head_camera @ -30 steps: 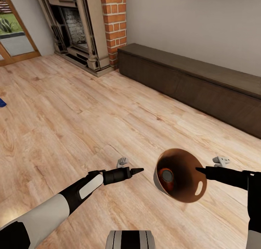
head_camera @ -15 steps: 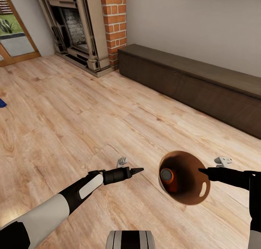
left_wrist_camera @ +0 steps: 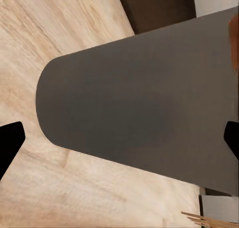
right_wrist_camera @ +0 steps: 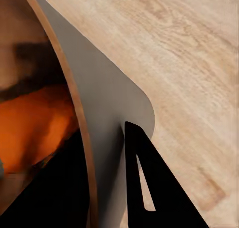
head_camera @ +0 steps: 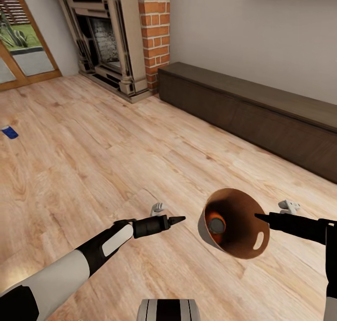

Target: Put the three can of soda from the living room inside the tash can in the kitchen.

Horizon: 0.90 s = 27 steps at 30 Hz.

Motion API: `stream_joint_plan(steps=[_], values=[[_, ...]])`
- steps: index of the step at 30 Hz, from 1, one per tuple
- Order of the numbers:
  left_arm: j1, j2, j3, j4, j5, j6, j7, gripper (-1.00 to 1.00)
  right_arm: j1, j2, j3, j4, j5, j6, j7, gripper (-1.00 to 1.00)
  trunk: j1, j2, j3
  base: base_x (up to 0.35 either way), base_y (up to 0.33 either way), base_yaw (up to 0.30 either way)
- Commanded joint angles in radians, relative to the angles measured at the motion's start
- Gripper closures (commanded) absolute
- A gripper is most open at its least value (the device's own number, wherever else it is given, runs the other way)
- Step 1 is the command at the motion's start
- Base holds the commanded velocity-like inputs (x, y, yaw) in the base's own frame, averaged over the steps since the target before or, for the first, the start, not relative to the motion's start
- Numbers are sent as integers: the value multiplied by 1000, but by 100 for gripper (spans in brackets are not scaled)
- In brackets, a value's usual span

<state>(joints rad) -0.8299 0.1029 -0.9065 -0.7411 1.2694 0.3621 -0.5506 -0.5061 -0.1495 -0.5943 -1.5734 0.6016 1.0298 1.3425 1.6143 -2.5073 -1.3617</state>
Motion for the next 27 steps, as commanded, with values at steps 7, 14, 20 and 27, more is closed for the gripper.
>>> stream_joint_plan(steps=[7,14,20,27], values=[[0,0,0,0,0,0,0,-100,0,-1,1,0,-39,17,6,100,0,0,11,0,0,159],[0,0,-1,0,0,0,0,-100,0,-9,1,0,-39,17,6,100,0,0,22,0,0,165],[0,0,-2,-1,-1,0,0,-100,0,-10,1,0,-39,17,7,100,0,0,31,0,0,166],[0,0,-6,-4,-1,0,0,-100,0,-19,1,0,-40,17,7,100,0,0,42,0,0,166]])
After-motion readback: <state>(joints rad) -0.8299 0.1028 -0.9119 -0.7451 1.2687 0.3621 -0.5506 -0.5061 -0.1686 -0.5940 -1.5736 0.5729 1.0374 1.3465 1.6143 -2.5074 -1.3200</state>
